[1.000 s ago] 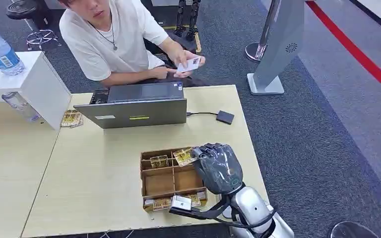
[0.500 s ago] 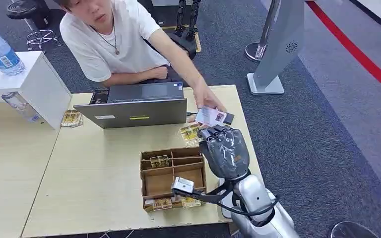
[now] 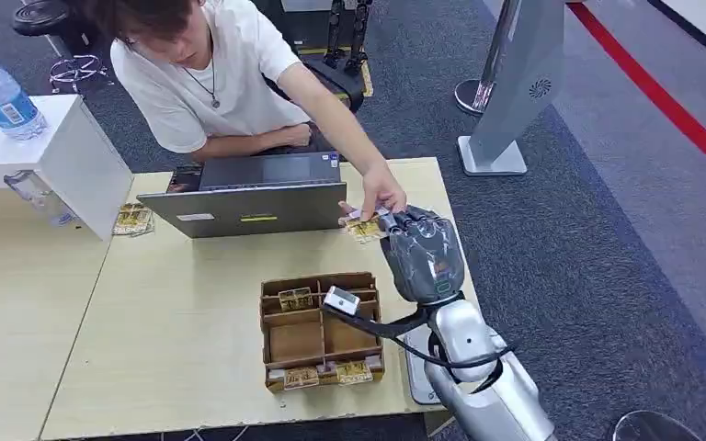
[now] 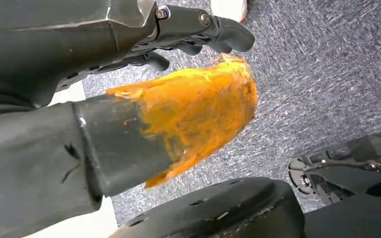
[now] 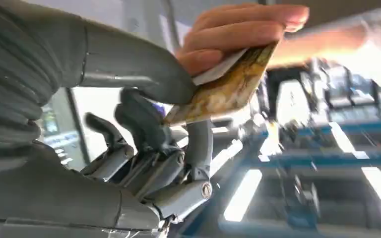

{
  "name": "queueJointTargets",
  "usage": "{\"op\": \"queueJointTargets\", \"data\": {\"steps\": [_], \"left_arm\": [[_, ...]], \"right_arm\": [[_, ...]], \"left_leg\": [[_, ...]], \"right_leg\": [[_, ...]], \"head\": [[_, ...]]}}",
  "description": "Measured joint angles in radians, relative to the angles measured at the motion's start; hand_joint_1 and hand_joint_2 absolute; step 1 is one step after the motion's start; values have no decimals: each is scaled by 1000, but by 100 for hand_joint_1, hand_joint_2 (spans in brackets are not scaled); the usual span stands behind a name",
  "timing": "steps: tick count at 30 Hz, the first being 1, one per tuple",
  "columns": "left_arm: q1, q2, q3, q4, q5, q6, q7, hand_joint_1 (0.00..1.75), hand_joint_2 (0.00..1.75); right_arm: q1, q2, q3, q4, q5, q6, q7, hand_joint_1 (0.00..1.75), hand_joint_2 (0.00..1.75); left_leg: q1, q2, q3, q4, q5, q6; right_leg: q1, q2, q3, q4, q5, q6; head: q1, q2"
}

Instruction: Pass the card to the sensor for recognition and then transmit it.

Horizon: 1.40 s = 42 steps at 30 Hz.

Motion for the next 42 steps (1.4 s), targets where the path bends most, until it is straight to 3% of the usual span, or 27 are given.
{"op": "queueJointTargets", "data": {"steps": [6, 7, 25, 42], "left_arm": [[0, 0, 0, 0, 0, 0, 0, 0, 0], [0, 0, 0, 0, 0, 0, 0, 0, 0], [0, 0, 0, 0, 3, 5, 6, 0, 0], [0, 0, 0, 0, 14, 17, 6, 0, 0]], "right_arm": [[-8, 2, -12, 49, -9, 36, 25, 0, 175], [-7, 2, -13, 52, -11, 38, 26, 0, 0], [43, 2, -56, 33, -35, 25, 37, 0, 0], [121, 2, -222, 70, -144, -30, -11, 0, 0]], "left_leg": [[0, 0, 0, 0, 1, 0], [0, 0, 0, 0, 1, 0], [0, 0, 0, 0, 1, 0], [0, 0, 0, 0, 1, 0]], "right_leg": [[0, 0, 0, 0, 0, -1], [0, 0, 0, 0, 0, -1], [0, 0, -1, 0, 0, -1], [0, 0, -1, 0, 0, -1]], "head": [[0, 0], [0, 0], [0, 0], [0, 0]]}}
